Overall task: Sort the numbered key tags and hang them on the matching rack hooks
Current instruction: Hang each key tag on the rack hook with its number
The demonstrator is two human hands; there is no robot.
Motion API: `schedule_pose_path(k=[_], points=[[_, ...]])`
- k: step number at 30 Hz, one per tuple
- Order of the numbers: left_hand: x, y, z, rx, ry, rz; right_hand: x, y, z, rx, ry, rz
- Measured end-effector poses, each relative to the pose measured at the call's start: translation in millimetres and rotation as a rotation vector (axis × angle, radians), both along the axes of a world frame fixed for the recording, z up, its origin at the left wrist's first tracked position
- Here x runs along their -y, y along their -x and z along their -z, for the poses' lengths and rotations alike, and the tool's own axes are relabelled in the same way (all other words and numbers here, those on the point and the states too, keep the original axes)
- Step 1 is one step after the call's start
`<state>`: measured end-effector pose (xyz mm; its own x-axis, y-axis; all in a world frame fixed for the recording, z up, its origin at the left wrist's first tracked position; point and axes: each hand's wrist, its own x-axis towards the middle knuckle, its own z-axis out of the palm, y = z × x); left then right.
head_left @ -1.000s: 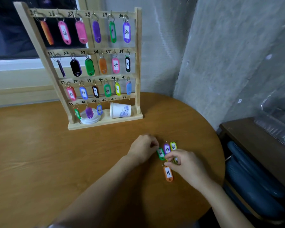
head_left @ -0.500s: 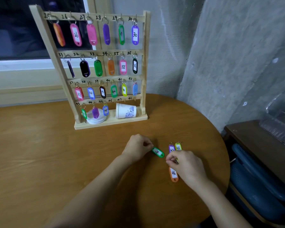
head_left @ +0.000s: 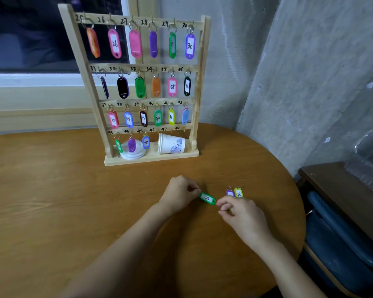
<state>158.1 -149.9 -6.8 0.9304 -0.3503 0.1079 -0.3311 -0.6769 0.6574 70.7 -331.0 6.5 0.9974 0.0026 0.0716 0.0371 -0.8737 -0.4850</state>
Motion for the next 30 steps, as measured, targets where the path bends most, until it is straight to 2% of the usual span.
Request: schedule_pose_path(k=[2, 4, 9, 19, 30], points=[[-3.2, -0.1, -3.5, 0.006, 0.006, -0.003, -2.4, -6.1, 0.0, 0.041, -0.178, -0.017], [-8.3, -1.7, -7.7, 0.015, 0.014, -0.02, -6.4, -14.6, -4.1, 0.092, -0.251, -0.056], [-28.6, -10.3, -24.3, 0.058, 0.032, -0.087, -24.5, -46.7, -22.1, 0.184, -0.204, -0.189], [-77.7, -58.4, -59.7, 0.127, 0.196, -0.297, -80.0, -127.4, -50.6, 0.246, -0.291, -0.242], [-79.8, -105.1, -70.8, 0.123, 0.278, -0.512, -106.9, -186.4, -62.9, 0.225, -0.209, -0.152]])
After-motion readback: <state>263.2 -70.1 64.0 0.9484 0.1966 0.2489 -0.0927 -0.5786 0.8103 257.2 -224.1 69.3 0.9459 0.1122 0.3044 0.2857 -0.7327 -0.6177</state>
